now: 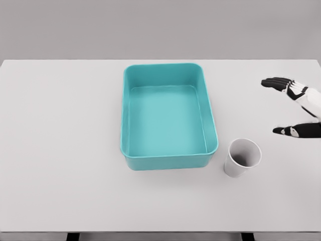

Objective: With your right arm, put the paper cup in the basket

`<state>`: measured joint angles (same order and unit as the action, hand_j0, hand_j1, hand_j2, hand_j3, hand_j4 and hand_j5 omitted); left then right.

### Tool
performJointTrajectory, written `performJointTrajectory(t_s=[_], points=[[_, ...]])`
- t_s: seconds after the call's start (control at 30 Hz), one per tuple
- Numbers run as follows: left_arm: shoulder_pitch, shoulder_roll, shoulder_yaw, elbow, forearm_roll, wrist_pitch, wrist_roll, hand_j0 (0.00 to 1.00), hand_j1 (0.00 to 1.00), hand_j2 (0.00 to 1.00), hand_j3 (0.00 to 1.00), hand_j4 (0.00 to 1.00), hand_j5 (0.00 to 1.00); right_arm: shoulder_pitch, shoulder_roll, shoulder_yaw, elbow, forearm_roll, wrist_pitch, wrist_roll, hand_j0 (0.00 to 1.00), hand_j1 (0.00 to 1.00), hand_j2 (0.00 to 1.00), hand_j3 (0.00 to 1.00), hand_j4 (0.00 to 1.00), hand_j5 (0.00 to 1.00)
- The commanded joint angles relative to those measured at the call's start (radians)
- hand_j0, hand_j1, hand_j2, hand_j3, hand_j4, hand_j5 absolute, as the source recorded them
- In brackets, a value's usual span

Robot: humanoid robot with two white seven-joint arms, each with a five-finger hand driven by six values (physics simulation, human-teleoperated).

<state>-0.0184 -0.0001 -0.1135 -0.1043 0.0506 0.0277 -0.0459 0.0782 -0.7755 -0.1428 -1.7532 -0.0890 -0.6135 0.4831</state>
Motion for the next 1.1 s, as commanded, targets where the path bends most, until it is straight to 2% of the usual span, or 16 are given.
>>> performJointTrajectory(t_s=[0.0,0.03,0.07,0.17,0.33,0.43,0.53,0.57,0.73,0.8,0.83,0.93,1.07], points=[[0.002,0.0,0.0,0.0,0.0,0.0,0.0,1.0,1.0,1.0,1.0,1.0,1.0,0.006,-0.005,-0.009,0.0,-0.179,0.003,0.08,1.0,1.0,1.0,1.0,1.0,1.0],[0.0,0.0,0.0,0.0,0.0,0.0,0.0,1.0,1.0,1.0,1.0,1.0,1.0,0.018,-0.014,-0.011,0.0,-0.205,0.003,0.098,1.0,1.0,1.0,1.0,1.0,1.0],[0.0,0.0,0.0,0.0,0.0,0.0,0.0,1.0,1.0,1.0,1.0,1.0,1.0,0.041,-0.051,-0.011,0.001,-0.27,0.003,0.124,1.0,1.0,1.0,1.0,1.0,1.0],[0.0,0.0,0.0,0.0,0.0,0.0,0.0,1.0,1.0,1.0,1.0,1.0,1.0,0.12,-0.157,-0.009,0.006,-0.405,0.003,0.128,1.0,1.0,1.0,1.0,1.0,1.0],[0.0,0.0,0.0,0.0,0.0,0.0,0.0,1.0,1.0,1.0,1.0,1.0,1.0,0.212,-0.179,0.002,0.023,-0.486,0.003,0.128,1.0,1.0,1.0,1.0,1.0,1.0],[0.002,0.0,0.0,0.0,0.0,0.0,0.0,1.0,1.0,1.0,1.0,1.0,1.0,0.284,-0.168,0.0,0.023,-0.538,0.003,0.128,1.0,1.0,1.0,1.0,1.0,1.0],[0.0,0.0,0.0,0.0,0.0,0.0,0.0,1.0,1.0,1.0,1.0,1.0,1.0,0.313,-0.157,0.006,0.023,-0.555,0.003,0.128,1.0,1.0,1.0,1.0,1.0,1.0],[0.0,0.0,0.0,0.0,0.0,0.0,0.0,1.0,1.0,1.0,1.0,1.0,1.0,0.321,-0.131,0.008,0.023,-0.555,0.003,0.128,1.0,1.0,1.0,1.0,1.0,1.0],[0.0,0.0,0.0,0.0,0.0,0.0,0.0,1.0,1.0,1.0,1.0,1.0,1.0,0.322,-0.042,0.052,0.07,-0.557,0.003,0.128,1.0,1.0,1.0,1.0,1.0,1.0],[0.0,0.0,0.0,0.0,0.0,0.0,0.0,1.0,1.0,1.0,1.0,1.0,1.0,0.318,-0.022,0.054,0.073,-0.633,0.003,0.128,1.0,1.0,1.0,1.0,1.0,1.0],[0.0,0.0,0.0,0.0,0.0,0.0,0.0,1.0,1.0,1.0,1.0,1.0,1.0,0.318,0.018,0.043,0.078,-0.661,0.008,0.128,1.0,1.0,1.0,1.0,1.0,1.0],[0.0,0.0,0.0,0.0,0.0,0.0,0.0,1.0,1.0,1.0,1.0,1.0,1.0,0.318,0.038,0.054,0.092,-0.664,0.031,0.128,1.0,1.0,1.0,1.0,1.0,1.0],[0.0,0.0,0.0,0.0,0.0,0.0,0.0,1.0,1.0,1.0,1.0,1.0,1.0,0.316,0.074,0.054,0.092,-0.653,0.141,0.128,1.0,1.0,1.0,1.0,1.0,1.0]])
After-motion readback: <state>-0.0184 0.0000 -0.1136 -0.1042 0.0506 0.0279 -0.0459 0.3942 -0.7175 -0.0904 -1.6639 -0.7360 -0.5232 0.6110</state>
